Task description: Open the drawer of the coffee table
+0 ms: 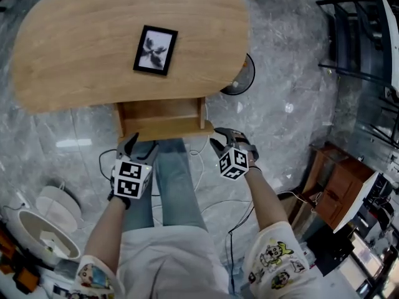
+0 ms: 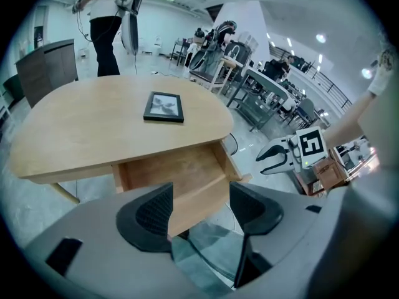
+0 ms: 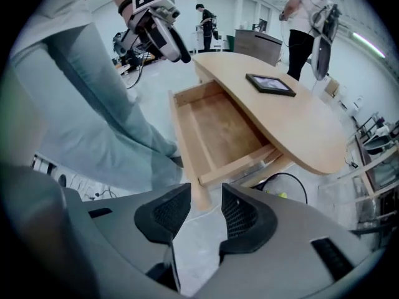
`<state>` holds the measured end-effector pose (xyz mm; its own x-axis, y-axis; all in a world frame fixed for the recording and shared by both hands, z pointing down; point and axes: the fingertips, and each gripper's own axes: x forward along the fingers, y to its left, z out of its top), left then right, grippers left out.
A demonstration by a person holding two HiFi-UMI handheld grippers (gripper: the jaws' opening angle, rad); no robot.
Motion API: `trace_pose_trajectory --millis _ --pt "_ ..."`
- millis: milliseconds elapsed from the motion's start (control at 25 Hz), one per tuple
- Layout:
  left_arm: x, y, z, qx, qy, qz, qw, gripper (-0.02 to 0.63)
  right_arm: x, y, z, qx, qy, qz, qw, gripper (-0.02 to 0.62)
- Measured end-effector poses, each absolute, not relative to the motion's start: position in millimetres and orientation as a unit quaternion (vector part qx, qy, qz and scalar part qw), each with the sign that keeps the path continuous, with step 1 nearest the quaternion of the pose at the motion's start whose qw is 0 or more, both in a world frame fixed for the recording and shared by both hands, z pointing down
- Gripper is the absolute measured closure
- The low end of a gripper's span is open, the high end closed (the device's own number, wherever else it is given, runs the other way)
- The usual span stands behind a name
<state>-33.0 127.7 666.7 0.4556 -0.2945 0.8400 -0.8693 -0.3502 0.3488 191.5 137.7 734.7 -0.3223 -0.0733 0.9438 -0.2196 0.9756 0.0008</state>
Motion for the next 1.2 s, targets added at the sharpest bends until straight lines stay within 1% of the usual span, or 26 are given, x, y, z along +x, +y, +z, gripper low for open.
trace_pose_trajectory --millis 520,680,960,1200 --pt "-63.2 74.2 563.5 0.767 -0.443 0.288 0.364 0.342 127.8 90.3 588.4 0.183 -0.842 0.053 0.505 0.472" --pt "-71.3 63.3 520.0 0.773 -0.460 0.263 0.349 0.342 102.6 62.5 529.6 0.231 -0.854 0.044 0.465 0.471" --pt "-65.8 35.7 440.7 0.799 -0.474 0.216 0.300 0.342 73.8 15.9 427.7 0.311 -0.865 0.026 0.393 0.468" --pt "-66.1 7.8 364.9 0.819 -0.490 0.158 0.253 0.343 58.0 -17.0 338.3 0.385 -0.874 0.048 0.292 0.468"
